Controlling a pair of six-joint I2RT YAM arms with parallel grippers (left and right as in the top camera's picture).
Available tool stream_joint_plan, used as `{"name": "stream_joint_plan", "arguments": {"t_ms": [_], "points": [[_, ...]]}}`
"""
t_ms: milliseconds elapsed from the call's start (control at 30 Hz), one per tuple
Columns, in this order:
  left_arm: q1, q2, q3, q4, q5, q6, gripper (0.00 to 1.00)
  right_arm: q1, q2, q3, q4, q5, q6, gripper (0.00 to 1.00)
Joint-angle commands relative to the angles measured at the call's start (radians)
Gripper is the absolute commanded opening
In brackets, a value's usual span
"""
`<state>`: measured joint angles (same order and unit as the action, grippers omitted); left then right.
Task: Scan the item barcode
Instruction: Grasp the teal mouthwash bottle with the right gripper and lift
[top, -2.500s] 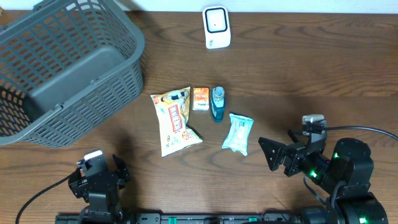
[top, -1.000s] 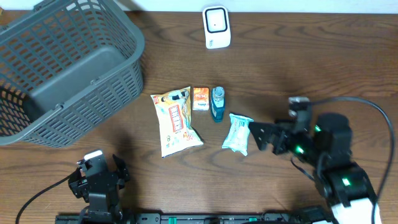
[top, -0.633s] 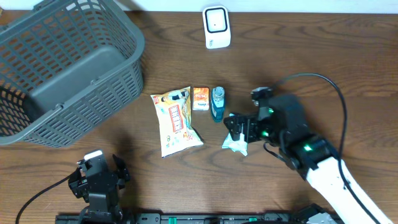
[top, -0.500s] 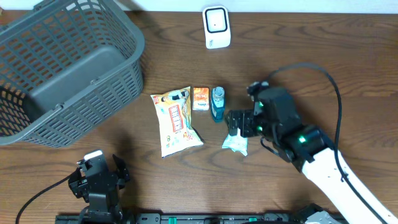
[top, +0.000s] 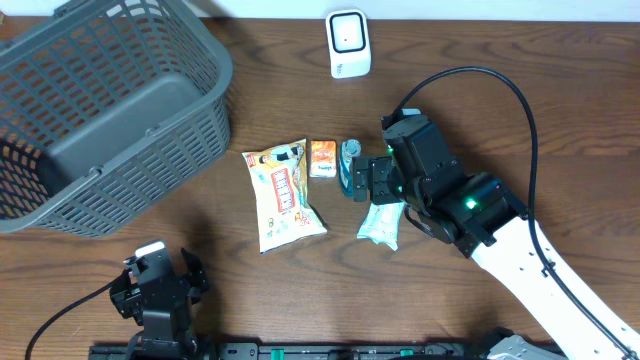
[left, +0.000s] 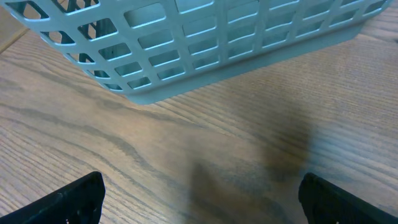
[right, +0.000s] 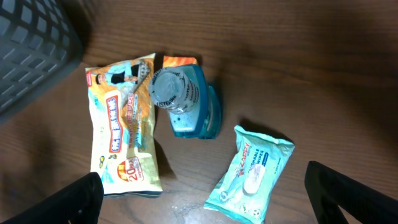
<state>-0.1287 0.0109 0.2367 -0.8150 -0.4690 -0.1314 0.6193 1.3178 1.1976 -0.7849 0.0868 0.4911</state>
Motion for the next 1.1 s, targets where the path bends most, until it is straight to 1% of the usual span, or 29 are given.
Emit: {"name": "stream_joint_plan", "arguments": {"t_ms": [0, 100, 267, 467, 600, 700, 767, 933, 1067], "points": [[-0.002, -0.006, -0.019, -0.044, 0.013, -0.012, 1.00, 0.006, 0.003, 0.025, 0.017, 0.007, 0.021, 0.99], [-0.002, -0.006, -0.018, -0.044, 0.013, -0.012, 1.00, 0.008, 0.003, 0.025, 0.037, 0.008, 0.021, 0.99], [-0.002, -0.006, -0.018, -0.044, 0.013, -0.012, 1.00, 0.011, 0.003, 0.025, 0.027, 0.016, 0.063, 0.99], [-0.002, -0.006, -0.019, -0.044, 0.013, -0.012, 1.00, 0.011, 0.013, 0.027, 0.075, 0.038, 0.085, 0.99], [-0.002, -0.006, -0.019, -0.044, 0.013, -0.012, 1.00, 0.011, 0.071, 0.057, 0.073, 0.091, 0.100, 0.99], [-0.002, -0.006, -0.019, -0.044, 0.013, -0.012, 1.00, 0.011, 0.167, 0.125, 0.061, 0.096, 0.100, 0.99], [-0.002, -0.006, -0.019, -0.044, 0.013, -0.012, 1.00, 0.011, 0.251, 0.202, 0.028, 0.096, 0.099, 0.99], [-0.002, -0.006, -0.019, -0.044, 0.013, -0.012, 1.00, 0.009, 0.457, 0.430, -0.145, 0.146, 0.111, 0.98], [-0.002, -0.006, -0.018, -0.044, 0.013, -0.012, 1.00, 0.007, 0.567, 0.546, -0.243, 0.143, 0.129, 0.99]]}}
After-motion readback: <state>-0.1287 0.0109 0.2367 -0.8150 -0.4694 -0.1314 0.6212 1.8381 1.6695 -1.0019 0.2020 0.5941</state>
